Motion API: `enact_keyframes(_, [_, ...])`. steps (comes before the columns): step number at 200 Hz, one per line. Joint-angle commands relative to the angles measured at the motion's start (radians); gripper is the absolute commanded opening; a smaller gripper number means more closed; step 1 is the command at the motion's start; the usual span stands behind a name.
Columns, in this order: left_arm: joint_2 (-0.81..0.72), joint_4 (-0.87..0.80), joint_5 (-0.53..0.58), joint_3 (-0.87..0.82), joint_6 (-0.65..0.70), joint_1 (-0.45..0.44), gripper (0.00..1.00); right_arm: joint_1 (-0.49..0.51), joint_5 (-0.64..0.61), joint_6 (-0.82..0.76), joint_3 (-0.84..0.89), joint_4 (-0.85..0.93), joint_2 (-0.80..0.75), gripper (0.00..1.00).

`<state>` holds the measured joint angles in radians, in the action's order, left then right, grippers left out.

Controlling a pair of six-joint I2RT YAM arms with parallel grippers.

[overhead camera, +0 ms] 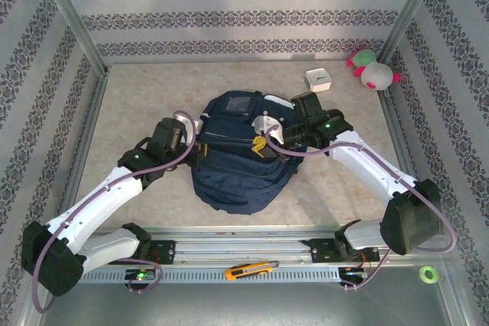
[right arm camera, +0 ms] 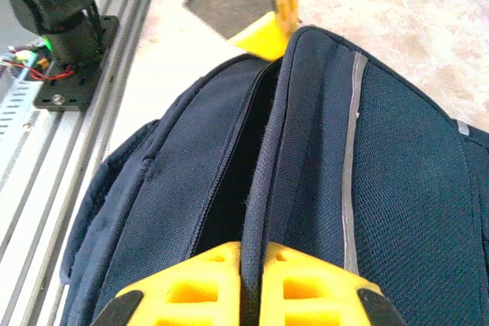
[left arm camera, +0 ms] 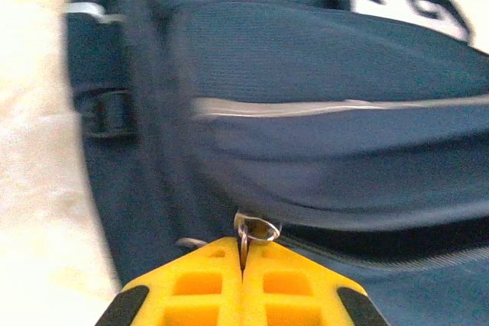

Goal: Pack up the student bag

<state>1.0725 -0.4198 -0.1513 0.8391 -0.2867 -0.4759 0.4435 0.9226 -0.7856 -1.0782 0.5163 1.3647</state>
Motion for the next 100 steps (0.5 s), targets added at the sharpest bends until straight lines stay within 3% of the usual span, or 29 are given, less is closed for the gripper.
enact_keyframes(1, [0.018, -0.011, 0.110, -0.011, 0.054, 0.078, 0.00, -0.018, 0.230, -0.131, 0.004, 0.100, -0.050, 0.00])
enact_keyframes(34, [0.088, 0.065, 0.114, -0.015, 0.043, 0.162, 0.00, -0.041, 0.301, -0.175, 0.006, 0.138, -0.052, 0.00])
enact_keyframes(44, [0.115, 0.080, 0.104, -0.010, 0.031, 0.175, 0.04, -0.043, 0.301, -0.150, 0.013, 0.108, -0.053, 0.00])
enact_keyframes(60, [0.149, 0.084, 0.089, 0.002, -0.004, 0.185, 0.18, -0.039, 0.249, -0.050, 0.033, 0.015, -0.057, 0.00])
enact_keyframes(77, [0.149, 0.073, 0.119, -0.012, -0.075, 0.208, 0.40, -0.029, 0.153, 0.039, 0.060, -0.082, -0.069, 0.00])
enact_keyframes(100, [0.120, 0.023, 0.158, -0.047, -0.194, 0.313, 0.58, -0.020, 0.100, 0.123, 0.115, -0.205, -0.091, 0.00])
